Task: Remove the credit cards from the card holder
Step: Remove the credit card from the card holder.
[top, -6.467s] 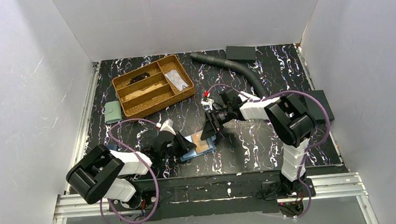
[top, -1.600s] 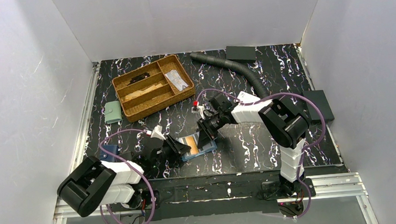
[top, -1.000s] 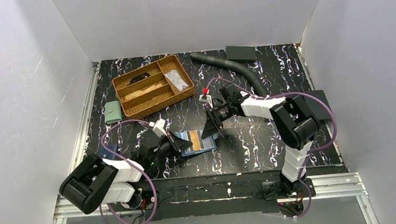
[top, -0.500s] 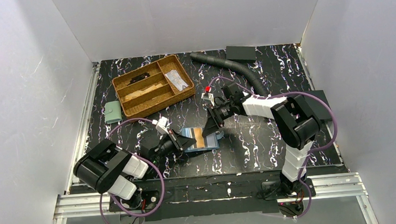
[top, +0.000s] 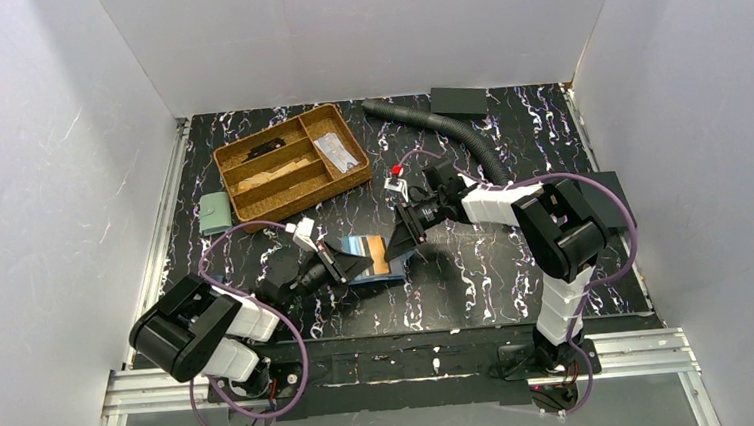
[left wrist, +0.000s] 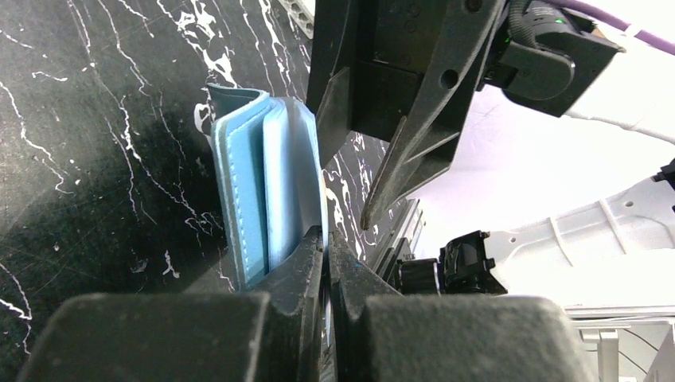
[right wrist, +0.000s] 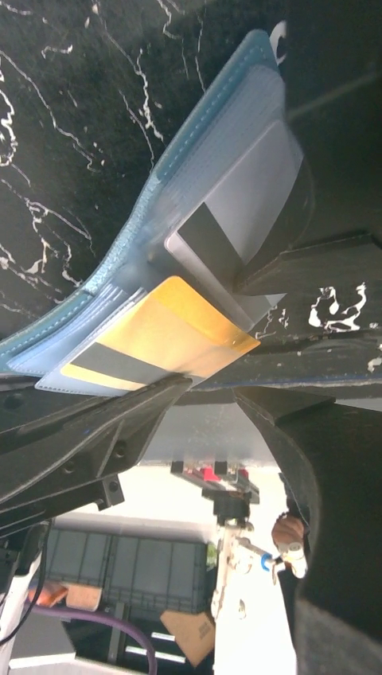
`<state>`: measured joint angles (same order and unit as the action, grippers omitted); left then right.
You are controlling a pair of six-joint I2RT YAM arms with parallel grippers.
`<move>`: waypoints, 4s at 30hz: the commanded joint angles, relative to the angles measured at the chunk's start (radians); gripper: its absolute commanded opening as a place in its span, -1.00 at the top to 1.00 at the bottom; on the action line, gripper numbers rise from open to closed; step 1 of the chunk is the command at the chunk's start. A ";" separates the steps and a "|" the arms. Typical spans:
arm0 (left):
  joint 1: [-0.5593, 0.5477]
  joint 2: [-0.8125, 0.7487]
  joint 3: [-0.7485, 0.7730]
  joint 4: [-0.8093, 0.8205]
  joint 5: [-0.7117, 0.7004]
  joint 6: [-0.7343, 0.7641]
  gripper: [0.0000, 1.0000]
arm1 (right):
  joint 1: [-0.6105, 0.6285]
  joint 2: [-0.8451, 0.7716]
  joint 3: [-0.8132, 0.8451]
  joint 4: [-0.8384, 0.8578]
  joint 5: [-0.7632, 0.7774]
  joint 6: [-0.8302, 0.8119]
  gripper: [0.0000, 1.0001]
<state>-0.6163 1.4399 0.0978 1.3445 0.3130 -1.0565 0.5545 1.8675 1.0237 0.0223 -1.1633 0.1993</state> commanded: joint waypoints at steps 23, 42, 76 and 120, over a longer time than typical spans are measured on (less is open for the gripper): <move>-0.011 -0.045 -0.001 0.077 -0.026 -0.027 0.93 | -0.006 -0.017 -0.077 0.346 -0.076 0.321 0.97; 0.019 0.054 -0.067 0.080 -0.081 -0.053 0.73 | -0.011 0.090 0.010 0.023 0.010 0.054 0.97; 0.033 0.052 -0.007 -0.009 -0.019 -0.039 0.69 | -0.100 0.100 0.301 -0.719 0.361 -0.538 0.97; -0.080 0.004 0.260 -0.538 -0.245 0.043 0.60 | -0.240 0.072 0.406 -1.071 0.088 -0.934 0.97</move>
<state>-0.7017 1.6035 0.4114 0.8604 0.1318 -1.1038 0.3099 1.9614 1.3808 -0.9329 -0.9707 -0.5957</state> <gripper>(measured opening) 0.174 0.031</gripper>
